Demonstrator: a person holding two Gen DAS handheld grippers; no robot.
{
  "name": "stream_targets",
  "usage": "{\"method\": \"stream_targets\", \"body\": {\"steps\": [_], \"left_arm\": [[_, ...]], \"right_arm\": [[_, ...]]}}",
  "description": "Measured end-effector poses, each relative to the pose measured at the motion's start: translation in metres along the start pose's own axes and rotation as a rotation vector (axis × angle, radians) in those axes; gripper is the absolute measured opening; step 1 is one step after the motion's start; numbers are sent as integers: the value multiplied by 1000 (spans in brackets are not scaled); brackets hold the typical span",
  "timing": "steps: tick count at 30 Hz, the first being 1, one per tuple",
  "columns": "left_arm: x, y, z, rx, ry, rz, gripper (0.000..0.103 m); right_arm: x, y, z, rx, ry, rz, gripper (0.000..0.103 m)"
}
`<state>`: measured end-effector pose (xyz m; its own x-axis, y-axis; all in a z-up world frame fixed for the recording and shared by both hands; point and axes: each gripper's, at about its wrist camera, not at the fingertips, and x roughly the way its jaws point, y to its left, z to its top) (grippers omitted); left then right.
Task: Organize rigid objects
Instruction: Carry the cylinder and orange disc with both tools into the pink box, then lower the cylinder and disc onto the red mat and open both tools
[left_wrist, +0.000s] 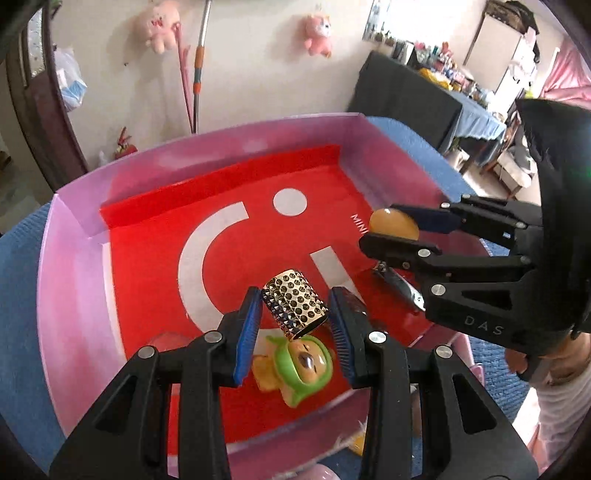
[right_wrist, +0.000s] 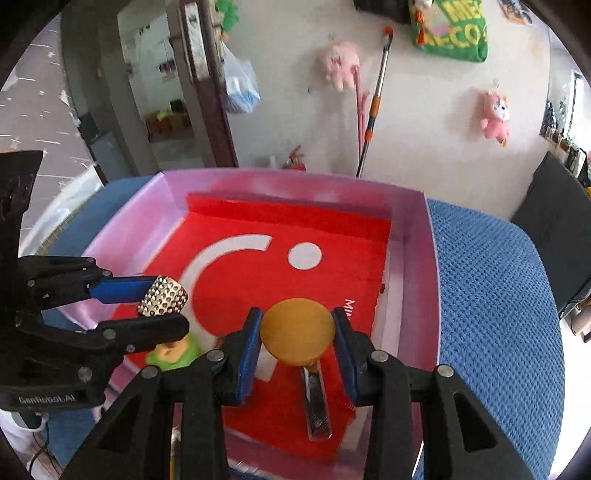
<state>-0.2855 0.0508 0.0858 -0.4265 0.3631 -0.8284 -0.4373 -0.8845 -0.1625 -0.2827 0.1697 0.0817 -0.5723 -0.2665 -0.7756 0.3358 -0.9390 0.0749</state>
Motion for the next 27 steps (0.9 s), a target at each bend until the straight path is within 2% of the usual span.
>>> {"method": "stream_targets", "body": {"steps": [11, 23, 27], "left_arm": [[27, 7, 8, 17, 67, 29, 35], [31, 21, 2, -4, 92, 22, 35], [32, 21, 2, -6, 91, 22, 35]], "right_arm": [[34, -2, 13, -19, 129, -42, 40], [54, 0, 17, -13, 198, -48, 40], [53, 3, 16, -24, 193, -60, 40]]}}
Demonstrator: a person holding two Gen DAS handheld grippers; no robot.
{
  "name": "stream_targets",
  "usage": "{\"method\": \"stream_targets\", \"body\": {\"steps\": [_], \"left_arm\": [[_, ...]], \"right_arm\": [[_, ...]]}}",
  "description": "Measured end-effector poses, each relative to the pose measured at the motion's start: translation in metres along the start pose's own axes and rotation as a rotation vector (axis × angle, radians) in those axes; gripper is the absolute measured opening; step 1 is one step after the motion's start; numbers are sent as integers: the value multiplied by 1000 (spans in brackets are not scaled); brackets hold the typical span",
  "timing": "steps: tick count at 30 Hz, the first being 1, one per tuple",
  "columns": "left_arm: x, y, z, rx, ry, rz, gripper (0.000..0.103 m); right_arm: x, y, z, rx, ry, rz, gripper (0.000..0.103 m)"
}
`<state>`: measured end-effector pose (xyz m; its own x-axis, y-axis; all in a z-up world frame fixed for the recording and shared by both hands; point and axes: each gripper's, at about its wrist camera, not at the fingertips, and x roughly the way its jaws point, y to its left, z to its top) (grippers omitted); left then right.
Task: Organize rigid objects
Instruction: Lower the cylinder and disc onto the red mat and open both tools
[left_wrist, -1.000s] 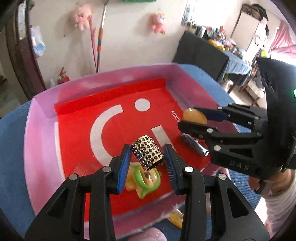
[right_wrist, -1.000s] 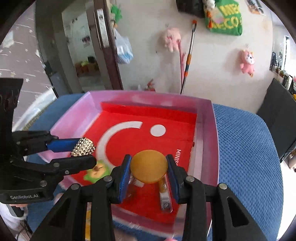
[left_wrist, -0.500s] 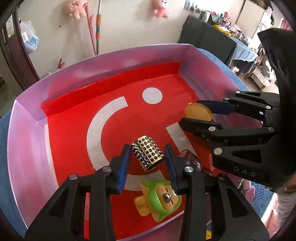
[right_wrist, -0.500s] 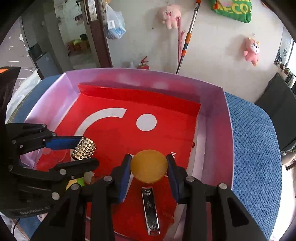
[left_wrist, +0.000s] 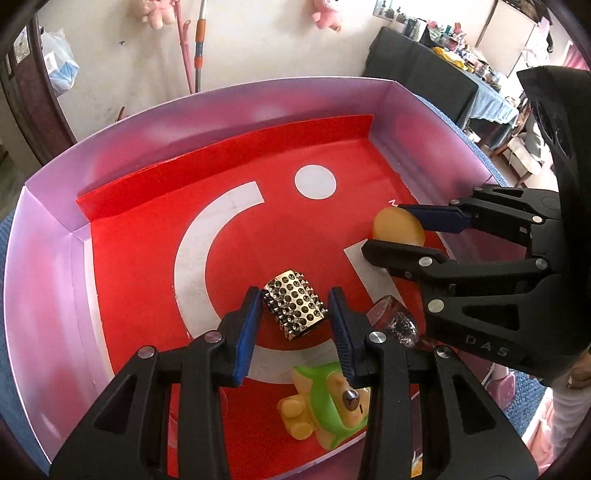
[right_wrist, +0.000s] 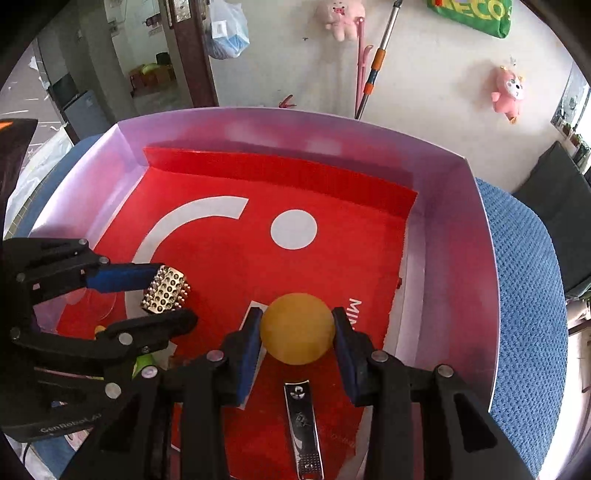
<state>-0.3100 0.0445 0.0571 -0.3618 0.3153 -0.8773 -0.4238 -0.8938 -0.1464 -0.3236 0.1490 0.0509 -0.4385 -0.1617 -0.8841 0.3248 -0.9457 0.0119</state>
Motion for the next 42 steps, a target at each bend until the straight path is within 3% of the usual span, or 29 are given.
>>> {"method": "stream_targets", "body": {"steps": [11, 15, 28, 30, 32, 42], "left_arm": [[1, 0, 3, -18, 5, -19, 36], [0, 0, 4, -23, -2, -21, 48], [-21, -5, 3, -31, -46, -24, 48], [-32, -6, 1, -38, -73, -5, 60], [-46, -7, -4, -55, -123, 6, 65], [-125, -29, -37, -28, -346, 79, 76]], "right_arm": [[1, -2, -2, 1, 3, 8, 41], [2, -4, -1, 2, 3, 12, 43], [-16, -3, 0, 7, -31, 3, 53], [-23, -1, -1, 3, -42, -1, 56], [-33, 1, -2, 0, -63, -20, 66], [-99, -4, -20, 42, -183, -21, 85]]}}
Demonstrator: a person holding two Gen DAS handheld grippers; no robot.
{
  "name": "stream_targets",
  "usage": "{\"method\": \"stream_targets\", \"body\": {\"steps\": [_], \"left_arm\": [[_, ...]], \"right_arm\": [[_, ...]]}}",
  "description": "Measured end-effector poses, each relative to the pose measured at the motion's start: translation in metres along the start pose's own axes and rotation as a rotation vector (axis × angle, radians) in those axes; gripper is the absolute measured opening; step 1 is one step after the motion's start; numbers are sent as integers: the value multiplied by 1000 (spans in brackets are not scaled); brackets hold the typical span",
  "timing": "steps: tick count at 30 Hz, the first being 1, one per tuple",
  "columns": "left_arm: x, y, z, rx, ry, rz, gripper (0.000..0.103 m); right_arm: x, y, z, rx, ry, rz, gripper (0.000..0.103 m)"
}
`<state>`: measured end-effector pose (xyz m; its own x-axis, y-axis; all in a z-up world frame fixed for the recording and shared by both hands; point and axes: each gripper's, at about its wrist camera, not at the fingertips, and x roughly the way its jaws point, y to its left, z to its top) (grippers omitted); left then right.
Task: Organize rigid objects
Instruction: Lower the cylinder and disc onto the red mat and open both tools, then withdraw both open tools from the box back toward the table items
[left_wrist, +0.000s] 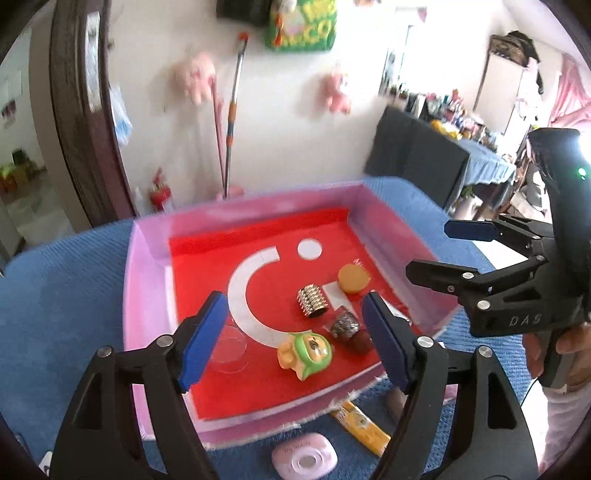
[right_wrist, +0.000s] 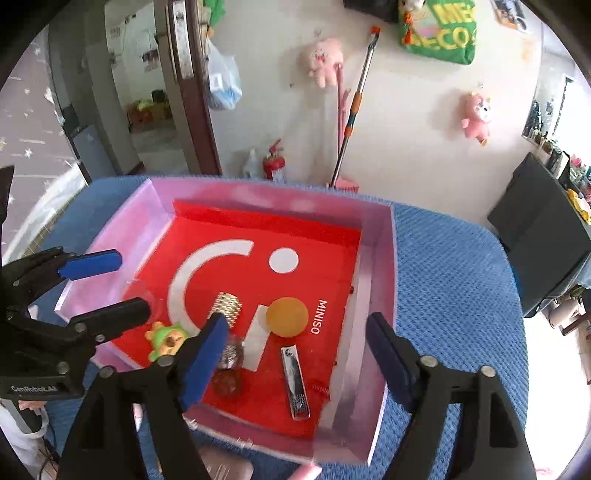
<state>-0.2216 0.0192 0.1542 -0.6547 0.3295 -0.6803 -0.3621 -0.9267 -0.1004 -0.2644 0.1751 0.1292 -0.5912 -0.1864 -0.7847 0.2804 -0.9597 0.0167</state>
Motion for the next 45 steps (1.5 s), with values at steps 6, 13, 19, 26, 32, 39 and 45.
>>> {"method": "stream_targets", "body": {"steps": [6, 13, 19, 26, 32, 39, 45], "left_arm": [[-56, -17, -15, 14, -140, 33, 84], [-106, -38, -42, 12, -249, 50, 94], [-126, -47, -72, -17, -284, 46, 94], [-136, -50, -110, -67, -289, 41, 94], [-131, -53, -144, -66, -306, 85, 94], [-112, -42, -175, -87, -273, 97, 94], [-92, -31, -188, -143, -204, 91, 94]], "right_arm": [[-57, 6, -13, 5, -111, 23, 93], [-125, 22, -46, -15, -250, 2, 103], [-162, 38, -84, -31, -338, -33, 103], [-184, 57, -137, -31, -431, -101, 103], [-179, 65, -174, 7, -473, -102, 103], [-154, 69, -214, 48, -507, -128, 103], [-129, 66, -230, 98, -465, -92, 103]]}}
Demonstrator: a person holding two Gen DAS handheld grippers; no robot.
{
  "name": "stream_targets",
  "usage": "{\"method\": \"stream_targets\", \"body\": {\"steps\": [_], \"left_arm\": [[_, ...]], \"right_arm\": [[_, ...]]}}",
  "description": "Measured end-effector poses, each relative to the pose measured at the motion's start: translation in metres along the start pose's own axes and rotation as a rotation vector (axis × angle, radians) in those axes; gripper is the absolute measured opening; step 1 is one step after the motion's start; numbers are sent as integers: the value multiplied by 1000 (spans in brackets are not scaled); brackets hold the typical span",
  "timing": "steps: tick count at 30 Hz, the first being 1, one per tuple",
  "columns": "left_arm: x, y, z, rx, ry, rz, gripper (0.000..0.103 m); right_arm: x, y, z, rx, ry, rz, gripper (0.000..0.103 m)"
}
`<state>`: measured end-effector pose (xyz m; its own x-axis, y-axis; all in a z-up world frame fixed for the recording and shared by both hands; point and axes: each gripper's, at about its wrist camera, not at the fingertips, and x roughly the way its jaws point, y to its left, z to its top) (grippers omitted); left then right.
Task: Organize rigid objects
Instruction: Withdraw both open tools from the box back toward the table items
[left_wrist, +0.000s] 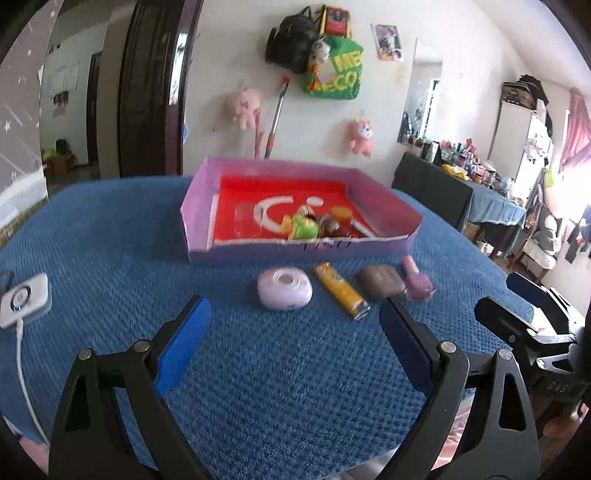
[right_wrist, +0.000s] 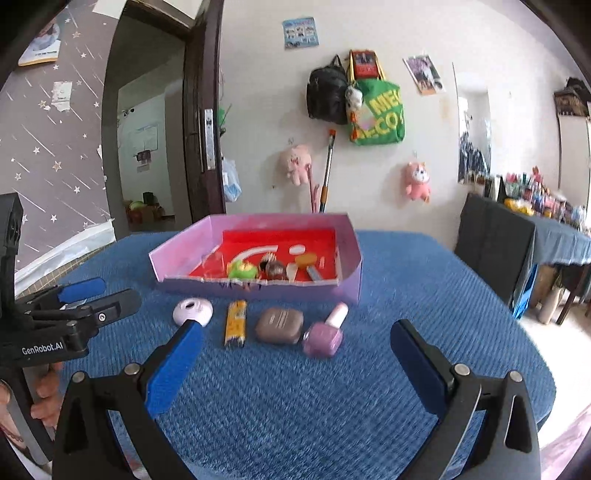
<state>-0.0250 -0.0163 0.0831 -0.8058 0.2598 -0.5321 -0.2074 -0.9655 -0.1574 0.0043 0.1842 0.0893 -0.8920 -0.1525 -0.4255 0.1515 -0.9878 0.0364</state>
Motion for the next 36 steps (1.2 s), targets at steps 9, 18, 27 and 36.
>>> {"method": "stream_targets", "body": {"steps": [9, 18, 27, 36], "left_arm": [[15, 7, -5, -30, 56, 13, 94], [22, 7, -3, -36, 78, 16, 94], [35, 8, 5, -34, 115, 50, 94], [75, 9, 21, -22, 217, 64, 94]], "right_arm": [[17, -2, -17, 29, 58, -1, 103], [27, -5, -19, 38, 90, 2, 103], [37, -10, -16, 60, 113, -7, 103], [80, -21, -3, 102, 213, -53, 103]]}}
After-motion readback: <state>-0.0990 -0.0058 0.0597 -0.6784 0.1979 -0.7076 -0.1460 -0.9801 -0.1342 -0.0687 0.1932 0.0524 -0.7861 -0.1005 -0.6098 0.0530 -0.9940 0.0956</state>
